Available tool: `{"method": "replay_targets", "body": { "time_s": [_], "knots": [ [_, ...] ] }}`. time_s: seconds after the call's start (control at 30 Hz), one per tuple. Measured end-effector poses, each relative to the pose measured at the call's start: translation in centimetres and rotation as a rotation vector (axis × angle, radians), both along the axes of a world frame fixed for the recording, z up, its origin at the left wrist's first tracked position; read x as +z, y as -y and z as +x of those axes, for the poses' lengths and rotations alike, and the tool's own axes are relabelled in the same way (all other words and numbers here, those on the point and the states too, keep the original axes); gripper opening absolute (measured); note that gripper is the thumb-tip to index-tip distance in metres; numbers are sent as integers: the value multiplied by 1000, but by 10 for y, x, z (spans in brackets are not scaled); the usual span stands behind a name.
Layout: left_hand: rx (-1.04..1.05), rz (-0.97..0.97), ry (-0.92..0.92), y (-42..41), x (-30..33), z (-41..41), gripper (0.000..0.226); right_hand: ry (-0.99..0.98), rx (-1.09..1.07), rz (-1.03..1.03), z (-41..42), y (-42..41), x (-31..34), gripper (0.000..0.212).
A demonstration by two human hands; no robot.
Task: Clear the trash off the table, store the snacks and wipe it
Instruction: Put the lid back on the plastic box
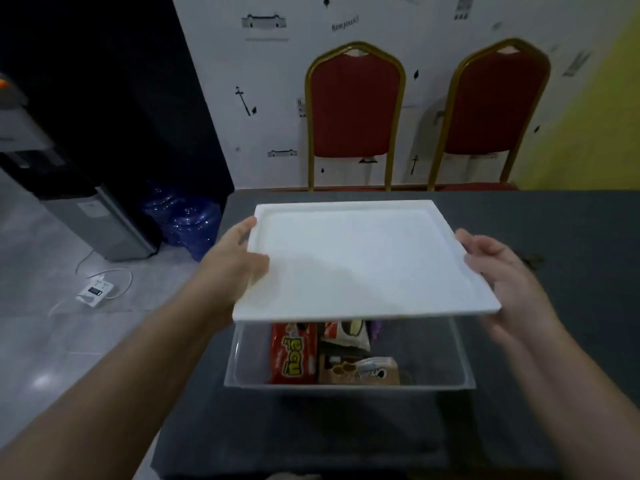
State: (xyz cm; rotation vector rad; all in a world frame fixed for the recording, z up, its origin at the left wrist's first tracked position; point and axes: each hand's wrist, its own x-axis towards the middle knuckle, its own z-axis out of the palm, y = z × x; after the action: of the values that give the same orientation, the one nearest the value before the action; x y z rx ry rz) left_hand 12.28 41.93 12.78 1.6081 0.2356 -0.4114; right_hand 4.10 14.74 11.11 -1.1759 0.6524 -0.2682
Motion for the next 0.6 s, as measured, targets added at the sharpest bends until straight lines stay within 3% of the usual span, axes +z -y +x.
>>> {"method": "replay_targets", "body": {
  "time_s": [0.13,0.3,0.6],
  "knots": [
    [9,311,174,-11,-32,-34,51,-6,9,-104,-21,-19,-13,29],
    [80,394,249,-16,-43,-47,39,-12,9,-300,-43,-35,-25,29],
    [-66,621,266,-23,-56,-37,35,-60,63,-476,-53,-37,-40,30]
  ]
}}
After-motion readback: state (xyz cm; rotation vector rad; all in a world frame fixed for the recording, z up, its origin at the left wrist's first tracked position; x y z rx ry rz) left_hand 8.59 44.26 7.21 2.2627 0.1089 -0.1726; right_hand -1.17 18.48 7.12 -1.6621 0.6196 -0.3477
